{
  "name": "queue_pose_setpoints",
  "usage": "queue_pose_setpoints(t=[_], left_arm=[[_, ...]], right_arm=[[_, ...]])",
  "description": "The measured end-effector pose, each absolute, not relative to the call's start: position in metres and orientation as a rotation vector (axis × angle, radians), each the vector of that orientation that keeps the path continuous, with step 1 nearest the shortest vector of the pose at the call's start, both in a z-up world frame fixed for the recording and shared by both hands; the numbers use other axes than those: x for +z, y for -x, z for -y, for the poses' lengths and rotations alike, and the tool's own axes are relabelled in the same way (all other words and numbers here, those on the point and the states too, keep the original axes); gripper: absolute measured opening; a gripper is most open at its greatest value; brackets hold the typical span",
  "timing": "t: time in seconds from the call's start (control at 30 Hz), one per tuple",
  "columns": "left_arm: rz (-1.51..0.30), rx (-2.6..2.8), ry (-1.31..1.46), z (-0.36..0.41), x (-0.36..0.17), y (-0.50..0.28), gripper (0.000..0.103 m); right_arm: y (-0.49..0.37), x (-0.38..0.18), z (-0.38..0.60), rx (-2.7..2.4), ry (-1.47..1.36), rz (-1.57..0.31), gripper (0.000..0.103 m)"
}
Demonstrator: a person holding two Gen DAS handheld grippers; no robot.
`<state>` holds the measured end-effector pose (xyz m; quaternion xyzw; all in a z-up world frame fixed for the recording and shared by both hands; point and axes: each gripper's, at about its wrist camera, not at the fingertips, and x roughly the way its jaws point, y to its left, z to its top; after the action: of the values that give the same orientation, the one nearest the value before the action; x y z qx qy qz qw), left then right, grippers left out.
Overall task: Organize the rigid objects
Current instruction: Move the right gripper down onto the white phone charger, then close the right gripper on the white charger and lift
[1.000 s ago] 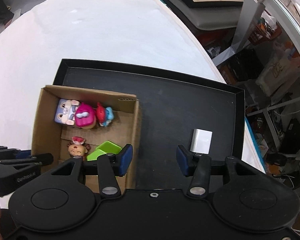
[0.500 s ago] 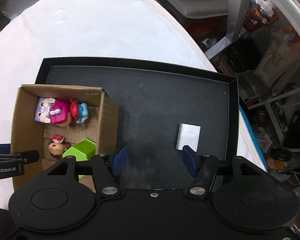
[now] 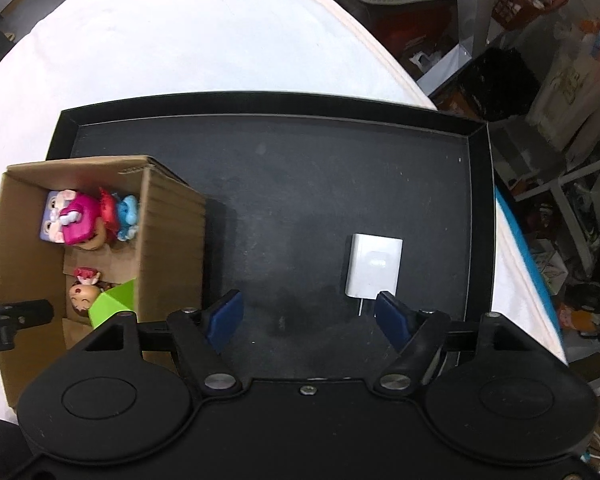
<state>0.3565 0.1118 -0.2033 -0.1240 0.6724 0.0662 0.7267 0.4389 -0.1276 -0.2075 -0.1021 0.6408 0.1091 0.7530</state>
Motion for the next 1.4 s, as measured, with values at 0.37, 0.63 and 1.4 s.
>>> queue_pose_setpoints(t=[0.37, 0.63, 1.4], left_arm=[[-1.505, 0.138, 0.274, -0.109, -0.213, -0.359, 0.068], [-1.505, 0.139, 0.274, -0.110, -0.216, -0.360, 0.068], [-1.513, 0.115, 0.289, -0.110, -0.216, -0.364, 0.068]], right_arm=[[-0.450, -0.234, 0.157, 0.179, 0.185, -1.419, 0.064], [-0.452, -0.250, 0.171, 0.146, 0.125, -1.424, 0.035], [-0.456, -0.255, 0.171, 0.123, 0.142, -1.411, 0.036]])
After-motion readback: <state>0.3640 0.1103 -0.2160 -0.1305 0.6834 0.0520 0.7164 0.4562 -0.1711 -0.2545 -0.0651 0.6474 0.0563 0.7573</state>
